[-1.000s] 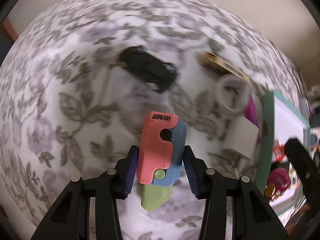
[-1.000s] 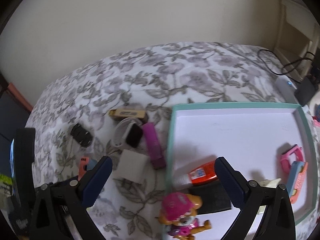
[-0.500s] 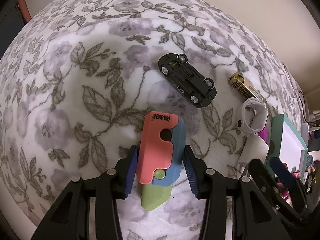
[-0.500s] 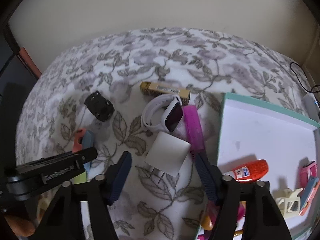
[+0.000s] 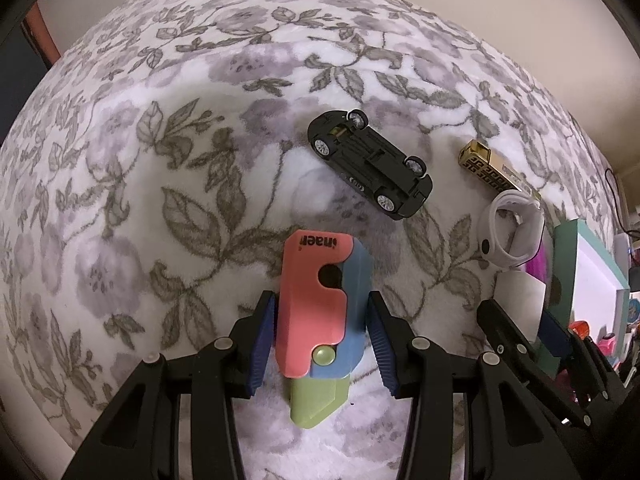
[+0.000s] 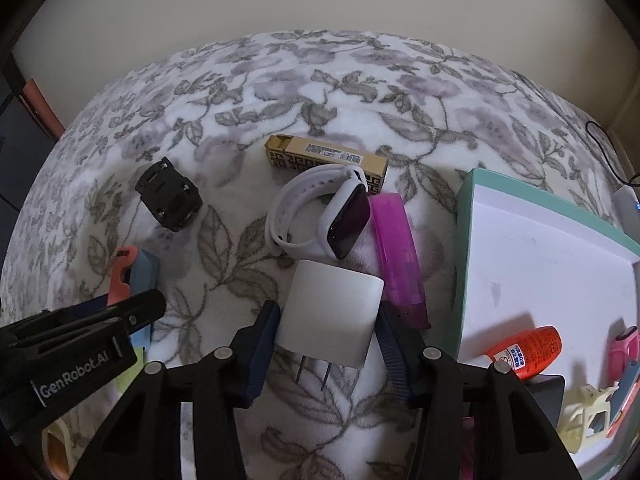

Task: Organize rigid objects
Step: 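Grasp the pink-blue toy knife with the left tool while the right tool grasps the white charger, then carry the toy knife and white charger into the tray and open both tools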

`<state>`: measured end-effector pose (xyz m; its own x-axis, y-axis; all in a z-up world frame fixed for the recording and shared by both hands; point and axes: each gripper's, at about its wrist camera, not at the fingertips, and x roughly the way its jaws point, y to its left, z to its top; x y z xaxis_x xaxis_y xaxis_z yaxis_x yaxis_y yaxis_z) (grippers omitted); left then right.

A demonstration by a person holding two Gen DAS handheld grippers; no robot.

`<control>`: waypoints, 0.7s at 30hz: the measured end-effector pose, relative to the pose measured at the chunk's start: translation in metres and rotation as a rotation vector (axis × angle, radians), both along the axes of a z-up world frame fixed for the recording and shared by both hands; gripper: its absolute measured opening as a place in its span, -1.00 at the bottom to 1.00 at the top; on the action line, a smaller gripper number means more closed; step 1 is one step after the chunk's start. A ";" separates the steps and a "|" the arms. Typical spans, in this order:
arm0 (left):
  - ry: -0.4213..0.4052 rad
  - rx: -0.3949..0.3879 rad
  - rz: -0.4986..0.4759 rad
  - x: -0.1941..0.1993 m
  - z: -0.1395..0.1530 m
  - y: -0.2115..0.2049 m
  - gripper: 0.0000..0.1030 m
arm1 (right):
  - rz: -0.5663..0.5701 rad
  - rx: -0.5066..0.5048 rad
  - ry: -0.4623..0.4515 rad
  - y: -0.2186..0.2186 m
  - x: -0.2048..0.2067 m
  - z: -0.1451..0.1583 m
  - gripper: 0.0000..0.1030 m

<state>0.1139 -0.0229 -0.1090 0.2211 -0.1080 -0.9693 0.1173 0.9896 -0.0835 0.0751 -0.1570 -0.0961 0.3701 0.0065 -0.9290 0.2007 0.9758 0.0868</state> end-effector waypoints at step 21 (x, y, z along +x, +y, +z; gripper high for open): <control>-0.027 -0.019 0.004 0.003 0.001 -0.002 -0.15 | -0.015 0.101 0.005 -0.002 -0.019 0.009 -0.07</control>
<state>0.1166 -0.0247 -0.1078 0.2479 -0.1256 -0.9606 0.1159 0.9883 -0.0993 0.0562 -0.1590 -0.0871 0.3658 0.0943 -0.9259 0.2160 0.9591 0.1830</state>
